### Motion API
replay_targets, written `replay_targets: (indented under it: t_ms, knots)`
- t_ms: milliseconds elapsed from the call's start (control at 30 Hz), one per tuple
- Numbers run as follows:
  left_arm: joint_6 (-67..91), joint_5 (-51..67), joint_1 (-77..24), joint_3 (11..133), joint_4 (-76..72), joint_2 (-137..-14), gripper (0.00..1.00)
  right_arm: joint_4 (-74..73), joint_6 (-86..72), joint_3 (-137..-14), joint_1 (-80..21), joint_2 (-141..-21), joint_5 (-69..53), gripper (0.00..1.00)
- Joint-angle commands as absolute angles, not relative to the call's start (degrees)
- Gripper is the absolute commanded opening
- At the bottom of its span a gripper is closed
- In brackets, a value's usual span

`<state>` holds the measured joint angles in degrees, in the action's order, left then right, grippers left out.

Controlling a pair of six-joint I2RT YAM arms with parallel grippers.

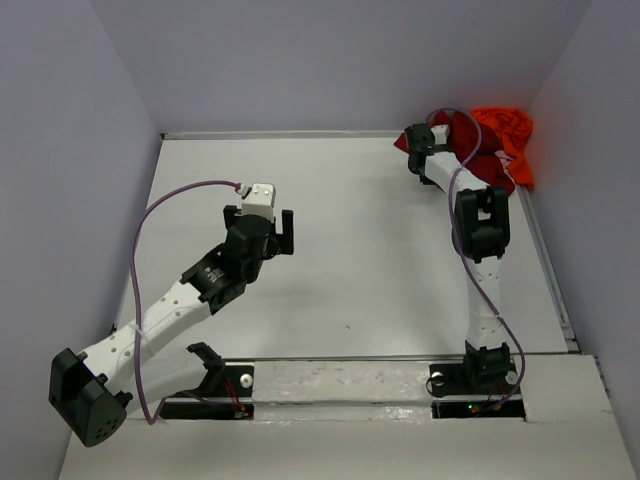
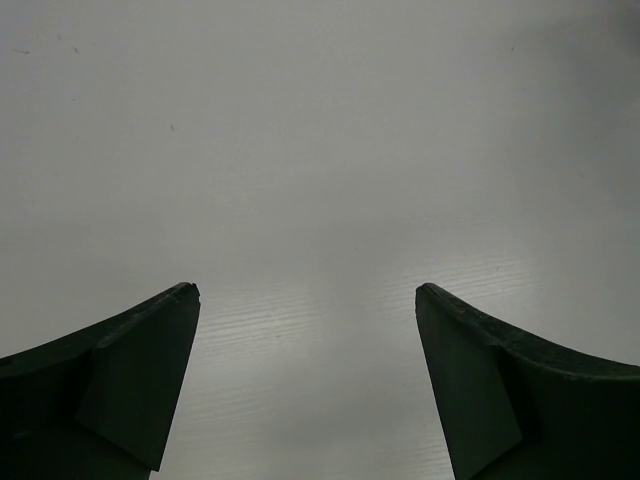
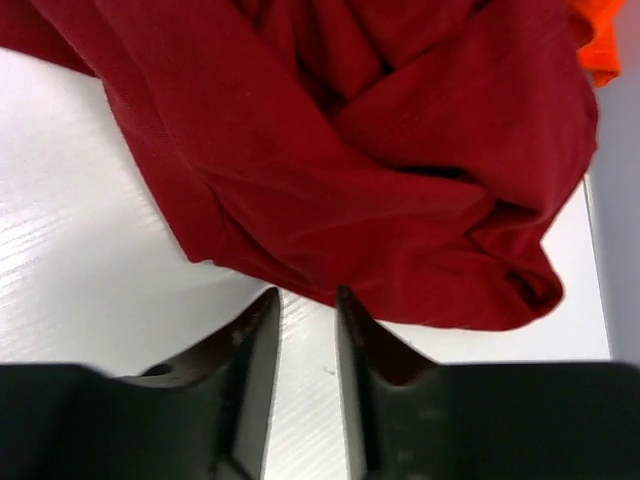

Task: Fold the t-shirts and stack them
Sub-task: Grab the tshirt from the pile

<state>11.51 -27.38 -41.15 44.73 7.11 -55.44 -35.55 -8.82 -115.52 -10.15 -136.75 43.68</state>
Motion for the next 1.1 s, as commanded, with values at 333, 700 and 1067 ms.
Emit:
replay_targets:
  t_ms: [333,700,1067]
  knots:
    - [11.7,-27.0,-41.1,45.7,6.1,-55.2,0.99,-30.1,-11.7,-107.7,-7.0,-128.2,29.4,0.0]
    - [11.7,-27.6,-41.1,45.6,6.2,-55.5,0.99,-27.7,-12.8,-107.1,-7.0,-125.9,29.4,0.94]
    - [11.8,-27.0,-41.5,45.4,6.2,-55.5,0.99,-27.7,-9.3,-116.4,-5.4,-136.8,31.5,0.9]
